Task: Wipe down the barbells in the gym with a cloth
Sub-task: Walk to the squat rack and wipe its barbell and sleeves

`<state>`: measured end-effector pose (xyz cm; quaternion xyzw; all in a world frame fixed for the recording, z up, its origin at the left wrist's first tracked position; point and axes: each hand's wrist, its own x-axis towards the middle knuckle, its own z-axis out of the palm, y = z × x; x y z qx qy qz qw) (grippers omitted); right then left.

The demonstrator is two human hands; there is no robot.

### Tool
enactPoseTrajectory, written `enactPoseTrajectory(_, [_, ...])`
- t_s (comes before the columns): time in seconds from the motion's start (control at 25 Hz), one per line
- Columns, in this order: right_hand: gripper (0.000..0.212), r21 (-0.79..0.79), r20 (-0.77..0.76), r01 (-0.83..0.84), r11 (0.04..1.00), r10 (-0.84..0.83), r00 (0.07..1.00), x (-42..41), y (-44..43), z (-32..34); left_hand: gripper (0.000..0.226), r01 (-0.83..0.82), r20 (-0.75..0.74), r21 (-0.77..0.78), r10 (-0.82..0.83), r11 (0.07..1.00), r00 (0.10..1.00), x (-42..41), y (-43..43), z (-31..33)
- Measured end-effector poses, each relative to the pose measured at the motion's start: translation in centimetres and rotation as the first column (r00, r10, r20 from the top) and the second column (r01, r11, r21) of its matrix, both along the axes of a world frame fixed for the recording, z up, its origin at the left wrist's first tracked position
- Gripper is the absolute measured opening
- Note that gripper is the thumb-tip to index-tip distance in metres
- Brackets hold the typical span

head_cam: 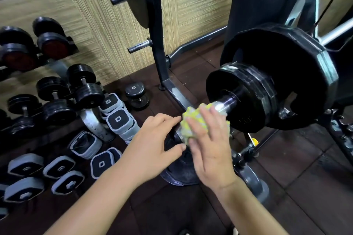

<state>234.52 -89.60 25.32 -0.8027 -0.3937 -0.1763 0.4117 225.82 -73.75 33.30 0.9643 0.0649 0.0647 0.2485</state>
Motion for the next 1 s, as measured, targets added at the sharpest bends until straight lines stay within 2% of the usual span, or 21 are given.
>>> enactPoseTrajectory(0.08, [0.044, -0.14, 0.041, -0.114, 0.984, 0.121, 0.992, 0.7, -1.1, 1.2, 0.067, -0.006, 0.01, -0.005, 0.006, 1.0, 1.0, -0.1, 0.1, -0.3])
enactPoseTrajectory(0.16, [0.044, -0.249, 0.035, -0.079, 0.965, 0.091, 0.995, 4.3, -2.1, 3.1, 0.069, -0.028, 0.009, -0.009, 0.028, 1.0, 1.0, -0.2, 0.4, -0.5])
enactPoseTrajectory(0.28, [0.041, -0.303, -0.015, 0.038, 0.952, -0.045, 0.999, 4.9, -1.1, 5.0, 0.07, -0.046, 0.009, -0.029, 0.046, 0.999, 0.999, -0.5, 0.5, -0.6])
enactPoseTrajectory(0.32, [0.041, -0.339, -0.011, 0.03, 0.94, -0.036, 0.999, 3.7, -0.5, 4.9, 0.069, -0.041, 0.012, -0.036, 0.042, 0.998, 0.999, -0.6, 0.5, -0.6])
enactPoseTrajectory(0.44, [0.041, -0.447, 0.022, -0.112, 0.888, 0.136, 0.991, 2.8, -1.0, 5.3, 0.067, -0.038, 0.013, -0.039, 0.039, 0.998, 0.999, -0.6, 0.7, -0.7])
enactPoseTrajectory(0.56, [0.042, -0.522, -0.014, -0.083, 0.849, 0.089, 0.996, 7.2, -1.5, 8.1, 0.071, -0.044, -0.005, -0.055, 0.044, 0.998, 0.999, -0.7, 1.0, -0.9])
enactPoseTrajectory(0.64, [0.052, -0.632, -0.001, -0.039, 0.774, 0.05, 0.999, 7.3, 0.1, 8.9, 0.072, -0.047, -0.022, -0.076, 0.045, 0.996, 0.999, -0.7, 1.0, -1.1])
enactPoseTrajectory(0.68, [0.056, -0.679, 0.021, -0.054, 0.732, 0.092, 0.995, 6.1, 1.4, 9.0, 0.07, -0.044, -0.03, -0.085, 0.042, 0.995, 0.999, -0.7, 1.0, -1.1])
enactPoseTrajectory(0.8, [0.058, -0.716, -0.042, -0.195, 0.67, 0.237, 0.971, 4.6, 2.3, 9.0, 0.06, -0.04, -0.043, -0.078, 0.037, 0.996, 0.998, -0.5, 1.1, -1.0])
enactPoseTrajectory(0.88, [0.061, -0.712, -0.074, -0.162, 0.683, 0.156, 0.985, 7.5, 1.1, 10.2, 0.07, -0.027, -0.043, -0.09, 0.023, 0.996, 0.999, -0.3, 1.2, -0.8])
enactPoseTrajectory(1.0, [0.059, -0.662, 0.0, -0.013, 0.749, 0.017, 1.0, 7.1, 0.9, 9.0, 0.075, -0.017, -0.031, -0.101, 0.014, 0.995, 0.999, -0.2, 1.4, -0.5])
